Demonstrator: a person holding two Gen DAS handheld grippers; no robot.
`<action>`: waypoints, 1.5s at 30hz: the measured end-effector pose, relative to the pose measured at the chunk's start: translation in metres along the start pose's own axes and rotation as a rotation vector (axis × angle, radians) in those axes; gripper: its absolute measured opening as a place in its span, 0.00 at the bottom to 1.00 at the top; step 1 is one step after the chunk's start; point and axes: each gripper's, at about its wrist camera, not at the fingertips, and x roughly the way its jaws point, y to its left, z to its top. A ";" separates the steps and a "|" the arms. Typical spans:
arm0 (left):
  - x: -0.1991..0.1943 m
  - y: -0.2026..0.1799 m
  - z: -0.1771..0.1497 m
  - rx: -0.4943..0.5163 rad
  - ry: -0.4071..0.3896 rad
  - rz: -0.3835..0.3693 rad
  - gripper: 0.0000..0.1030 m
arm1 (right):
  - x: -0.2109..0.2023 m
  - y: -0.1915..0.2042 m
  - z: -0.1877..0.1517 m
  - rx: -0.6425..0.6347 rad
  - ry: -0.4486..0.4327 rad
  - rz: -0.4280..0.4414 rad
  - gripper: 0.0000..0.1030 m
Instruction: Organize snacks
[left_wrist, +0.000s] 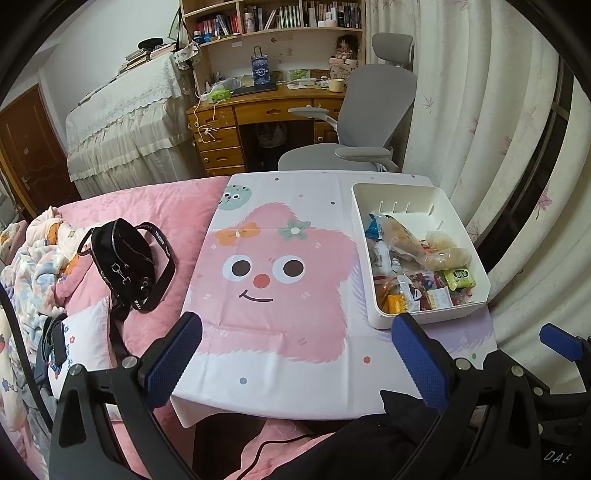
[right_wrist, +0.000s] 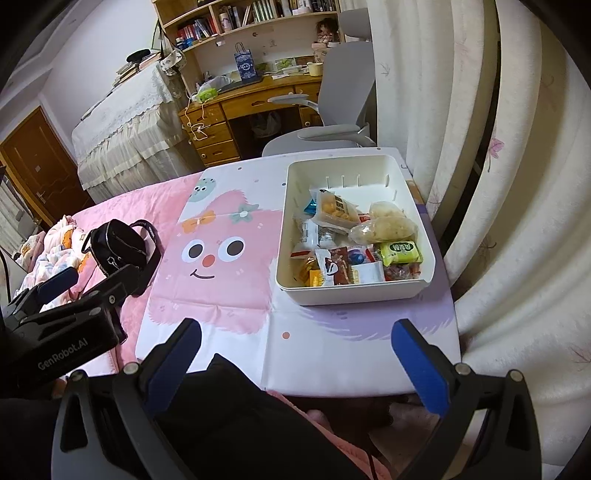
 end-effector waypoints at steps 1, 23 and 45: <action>0.000 0.000 0.000 0.000 0.000 0.000 0.99 | 0.000 0.000 0.000 0.000 0.000 0.000 1.00; 0.013 -0.007 0.015 0.039 0.015 -0.026 0.99 | 0.014 -0.008 0.009 0.030 0.020 -0.018 1.00; 0.018 -0.008 0.019 0.038 0.019 -0.026 0.99 | 0.021 -0.008 0.012 0.040 0.034 -0.019 1.00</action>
